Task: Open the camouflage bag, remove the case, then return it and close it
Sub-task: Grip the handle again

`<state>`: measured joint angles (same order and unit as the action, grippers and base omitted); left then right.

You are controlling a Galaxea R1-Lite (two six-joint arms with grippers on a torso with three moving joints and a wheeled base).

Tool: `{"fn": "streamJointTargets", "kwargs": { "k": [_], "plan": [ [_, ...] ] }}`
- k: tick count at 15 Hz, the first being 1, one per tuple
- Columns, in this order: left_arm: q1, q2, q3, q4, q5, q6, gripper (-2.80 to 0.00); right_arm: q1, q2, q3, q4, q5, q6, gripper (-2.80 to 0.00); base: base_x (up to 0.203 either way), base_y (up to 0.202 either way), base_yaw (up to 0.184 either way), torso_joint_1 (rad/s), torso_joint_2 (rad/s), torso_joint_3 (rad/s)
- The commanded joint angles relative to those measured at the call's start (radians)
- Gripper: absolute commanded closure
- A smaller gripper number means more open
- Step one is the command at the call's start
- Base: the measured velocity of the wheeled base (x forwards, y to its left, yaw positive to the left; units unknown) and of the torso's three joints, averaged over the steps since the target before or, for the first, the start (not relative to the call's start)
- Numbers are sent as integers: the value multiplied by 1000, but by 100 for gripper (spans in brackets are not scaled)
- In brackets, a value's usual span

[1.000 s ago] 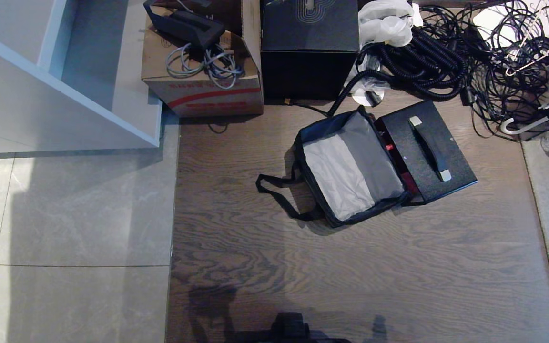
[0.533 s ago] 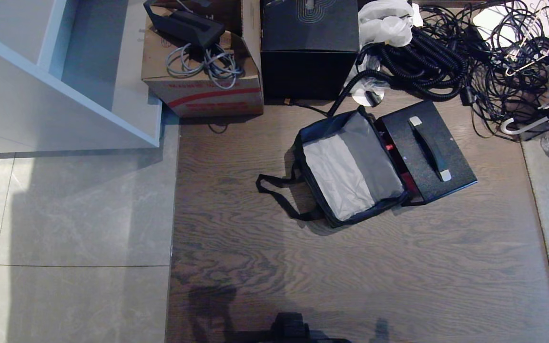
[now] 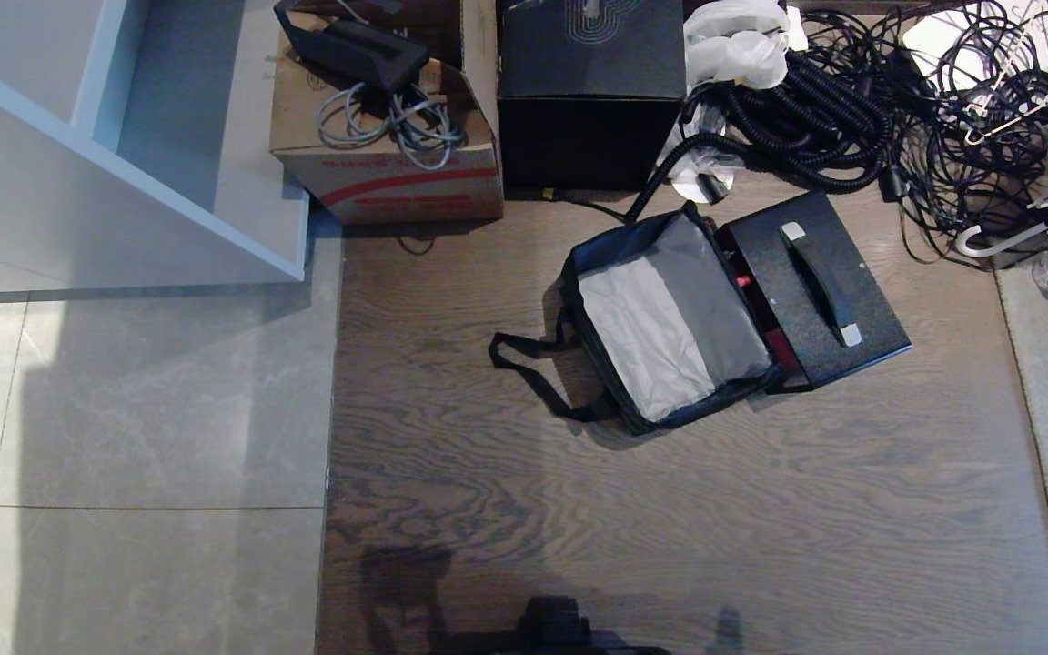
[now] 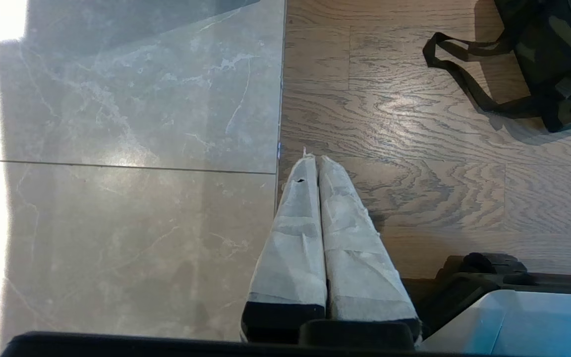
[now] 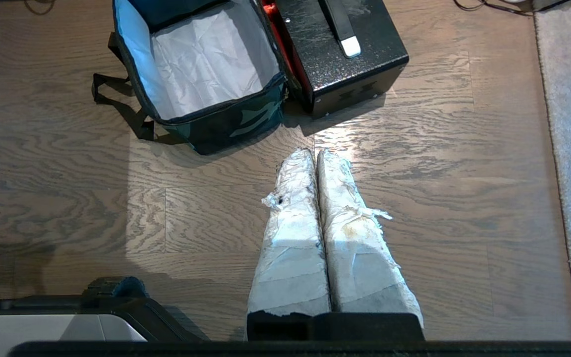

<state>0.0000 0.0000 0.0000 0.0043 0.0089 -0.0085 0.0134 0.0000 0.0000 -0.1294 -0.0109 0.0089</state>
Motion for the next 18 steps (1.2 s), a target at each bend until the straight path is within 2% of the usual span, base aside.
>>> {"fn": "streamJointTargets", "kwargs": {
  "k": [1, 18],
  "plan": [
    [0, 0, 0, 0, 0, -1, 0, 0, 2, 40, -1, 0, 0, 0, 0, 0, 0, 0, 0, 0],
    [0, 0, 0, 0, 0, -1, 0, 0, 2, 40, -1, 0, 0, 0, 0, 0, 0, 0, 0, 0]
  ]
}}
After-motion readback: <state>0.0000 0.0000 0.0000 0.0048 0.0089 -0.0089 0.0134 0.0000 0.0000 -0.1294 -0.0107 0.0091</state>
